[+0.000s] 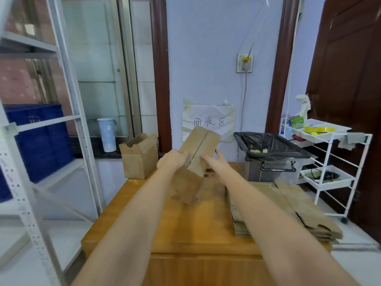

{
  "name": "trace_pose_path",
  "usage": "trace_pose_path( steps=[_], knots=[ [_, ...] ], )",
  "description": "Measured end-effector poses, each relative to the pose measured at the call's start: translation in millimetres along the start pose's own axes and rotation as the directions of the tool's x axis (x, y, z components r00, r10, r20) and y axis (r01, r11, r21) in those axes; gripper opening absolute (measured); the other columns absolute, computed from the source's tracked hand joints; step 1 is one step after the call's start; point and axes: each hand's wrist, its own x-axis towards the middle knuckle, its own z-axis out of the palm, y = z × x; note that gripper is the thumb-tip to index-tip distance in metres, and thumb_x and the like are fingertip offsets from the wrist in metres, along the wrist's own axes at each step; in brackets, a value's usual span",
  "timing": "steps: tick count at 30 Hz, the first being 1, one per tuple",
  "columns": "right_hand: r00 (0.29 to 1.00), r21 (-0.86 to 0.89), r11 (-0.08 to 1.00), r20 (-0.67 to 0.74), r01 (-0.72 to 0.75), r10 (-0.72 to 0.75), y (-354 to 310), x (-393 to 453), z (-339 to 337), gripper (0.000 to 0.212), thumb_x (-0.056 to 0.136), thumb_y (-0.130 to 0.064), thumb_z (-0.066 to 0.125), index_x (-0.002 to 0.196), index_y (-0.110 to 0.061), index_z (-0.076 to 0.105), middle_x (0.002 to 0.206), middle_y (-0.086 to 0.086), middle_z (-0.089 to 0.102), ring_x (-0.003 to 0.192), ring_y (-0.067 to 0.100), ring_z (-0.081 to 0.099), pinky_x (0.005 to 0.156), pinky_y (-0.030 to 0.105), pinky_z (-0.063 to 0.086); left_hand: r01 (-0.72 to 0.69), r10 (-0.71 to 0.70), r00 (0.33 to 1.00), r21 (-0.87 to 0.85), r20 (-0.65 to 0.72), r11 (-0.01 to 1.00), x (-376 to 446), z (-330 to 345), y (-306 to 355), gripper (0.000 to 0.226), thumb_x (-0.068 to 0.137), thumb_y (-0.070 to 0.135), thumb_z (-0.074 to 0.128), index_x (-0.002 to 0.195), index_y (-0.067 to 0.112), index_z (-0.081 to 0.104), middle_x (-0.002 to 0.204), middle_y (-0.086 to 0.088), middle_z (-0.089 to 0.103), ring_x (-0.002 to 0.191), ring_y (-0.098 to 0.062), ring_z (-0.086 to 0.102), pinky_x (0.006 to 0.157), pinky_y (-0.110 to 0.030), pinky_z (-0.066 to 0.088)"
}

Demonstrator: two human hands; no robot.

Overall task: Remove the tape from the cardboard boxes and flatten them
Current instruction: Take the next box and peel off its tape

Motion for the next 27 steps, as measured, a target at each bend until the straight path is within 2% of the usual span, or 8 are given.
trace_pose_path(
  steps=[3,7,10,18,20,23,25,27],
  knots=[
    [0.999,-0.025,0.999,0.042,0.024,-0.023,0,0,-2,0.06,0.09,-0.024,0.064,0.142,-0.025,0.034,0.125,0.002,0.061,0.102,0.02,0.062,0.08,0.033,0.054,0.011,-0.009,0.999,-0.062,0.031,0.998,0,-3,-1,0.062,0.094,0.052,0.035,0.137,0.009,0.044,0.127,-0.009,0.055,0.105,-0.03,0.057,0.094,-0.038,0.048],
    [0.998,-0.097,0.995,0.065,0.012,-0.006,4,0,-1,0.059,0.088,-0.027,0.066,0.139,-0.023,0.038,0.118,0.002,0.063,0.099,0.019,0.063,0.091,0.039,0.053,0.055,-0.051,0.997,-0.08,0.051,0.995,0,-2,-5,0.058,0.094,0.051,0.038,0.13,0.007,0.049,0.087,-0.004,0.057,0.077,-0.028,0.064,0.091,-0.039,0.052],
    [0.999,-0.181,0.983,0.049,-0.002,0.011,8,1,0,0.056,0.086,-0.036,0.065,0.136,-0.02,0.045,0.115,0.0,0.062,0.099,0.017,0.062,0.096,0.039,0.05,0.073,-0.069,0.994,-0.047,0.08,0.996,-2,0,-9,0.057,0.096,0.05,0.037,0.134,0.008,0.045,0.075,-0.003,0.051,0.064,-0.026,0.064,0.088,-0.033,0.053],
    [0.995,-0.316,0.949,0.094,0.002,0.03,22,-2,2,0.052,0.09,-0.037,0.061,0.136,-0.018,0.045,0.119,-0.002,0.06,0.105,0.018,0.06,0.097,0.042,0.05,0.142,-0.128,0.978,-0.079,0.164,0.987,-9,12,-21,0.057,0.097,0.05,0.037,0.134,0.007,0.043,0.102,-0.012,0.055,0.063,-0.023,0.061,0.057,-0.025,0.042],
    [0.995,-0.312,0.95,0.099,0.006,0.026,24,-3,2,0.054,0.09,-0.037,0.061,0.137,-0.019,0.044,0.11,-0.005,0.06,0.101,0.017,0.061,0.094,0.041,0.052,0.158,-0.14,0.978,-0.112,0.152,0.981,-7,15,-24,0.059,0.095,0.053,0.04,0.13,0.007,0.046,0.099,-0.01,0.056,0.068,-0.024,0.062,0.066,-0.026,0.05],
    [0.991,-0.373,0.919,0.081,0.13,-0.107,28,-6,2,0.062,0.091,-0.036,0.062,0.142,-0.014,0.036,0.126,-0.002,0.051,0.113,0.017,0.053,0.093,0.031,0.047,0.185,-0.169,0.98,-0.162,0.106,0.969,-4,19,-28,0.067,0.088,0.061,0.048,0.13,0.008,0.05,0.095,-0.007,0.058,0.09,-0.028,0.062,0.093,-0.037,0.051],
    [0.96,-0.491,0.829,0.07,0.269,-0.27,34,-4,0,0.058,0.092,-0.037,0.061,0.141,-0.012,0.041,0.138,0.002,0.048,0.124,0.02,0.048,0.096,0.031,0.041,0.188,-0.172,0.981,-0.198,0.092,0.962,-4,24,-27,0.074,0.086,0.062,0.05,0.136,0.008,0.046,0.115,-0.01,0.06,0.103,-0.031,0.06,0.096,-0.041,0.049],
    [0.923,-0.58,0.734,0.087,0.353,-0.376,37,-4,-4,0.044,0.093,-0.038,0.057,0.13,-0.013,0.055,0.133,0.001,0.056,0.123,0.019,0.051,0.098,0.032,0.041,0.195,-0.173,0.979,-0.256,0.105,0.947,-7,28,-23,0.07,0.088,0.058,0.052,0.136,0.007,0.045,0.125,-0.014,0.057,0.102,-0.034,0.061,0.093,-0.043,0.052]
  ],
)
